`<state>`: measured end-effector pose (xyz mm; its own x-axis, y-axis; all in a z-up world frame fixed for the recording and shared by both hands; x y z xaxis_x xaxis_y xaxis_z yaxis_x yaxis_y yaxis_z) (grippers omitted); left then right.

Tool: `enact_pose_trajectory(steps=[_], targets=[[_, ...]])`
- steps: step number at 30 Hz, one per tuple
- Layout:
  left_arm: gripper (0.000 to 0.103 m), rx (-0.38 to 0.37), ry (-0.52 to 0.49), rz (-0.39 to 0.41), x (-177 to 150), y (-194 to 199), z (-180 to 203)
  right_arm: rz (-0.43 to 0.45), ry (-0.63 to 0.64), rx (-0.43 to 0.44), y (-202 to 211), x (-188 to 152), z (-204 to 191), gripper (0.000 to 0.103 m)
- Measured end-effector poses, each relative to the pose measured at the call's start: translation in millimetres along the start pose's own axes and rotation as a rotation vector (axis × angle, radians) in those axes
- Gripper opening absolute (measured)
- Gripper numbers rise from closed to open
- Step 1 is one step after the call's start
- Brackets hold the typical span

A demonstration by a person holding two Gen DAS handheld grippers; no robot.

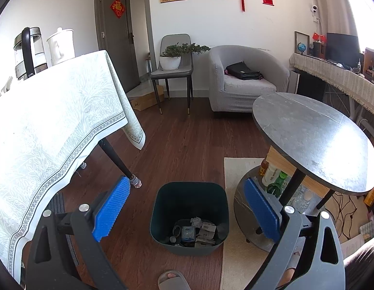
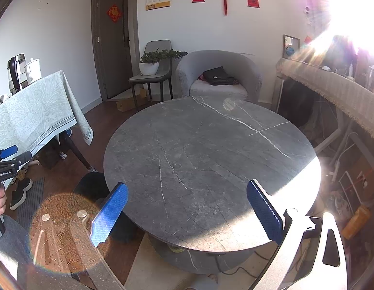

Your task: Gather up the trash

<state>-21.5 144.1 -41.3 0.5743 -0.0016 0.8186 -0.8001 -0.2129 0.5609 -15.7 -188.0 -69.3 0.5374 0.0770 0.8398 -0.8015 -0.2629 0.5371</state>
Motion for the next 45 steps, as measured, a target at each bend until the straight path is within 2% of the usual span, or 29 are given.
enact_pose_trajectory(steps=[45], targets=[[0.097,-0.011,0.0,0.003,-1.3,2.3,4.3,-0.008,0.022,-0.011,-0.2,-0.5,-2.5,0.099]])
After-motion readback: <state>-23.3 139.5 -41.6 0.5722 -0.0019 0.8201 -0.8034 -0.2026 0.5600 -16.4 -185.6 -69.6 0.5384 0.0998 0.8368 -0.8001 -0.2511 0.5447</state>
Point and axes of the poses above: each gripper's, at about its wrist camera, not at the fingertips, and y roughly against the way its jaws point, z to its right, x to its top, the point moved 8 cm from there along -y, roughly the way its jaws point, and after that the axes turned 5 degrees about x, right-handed, at the moved point
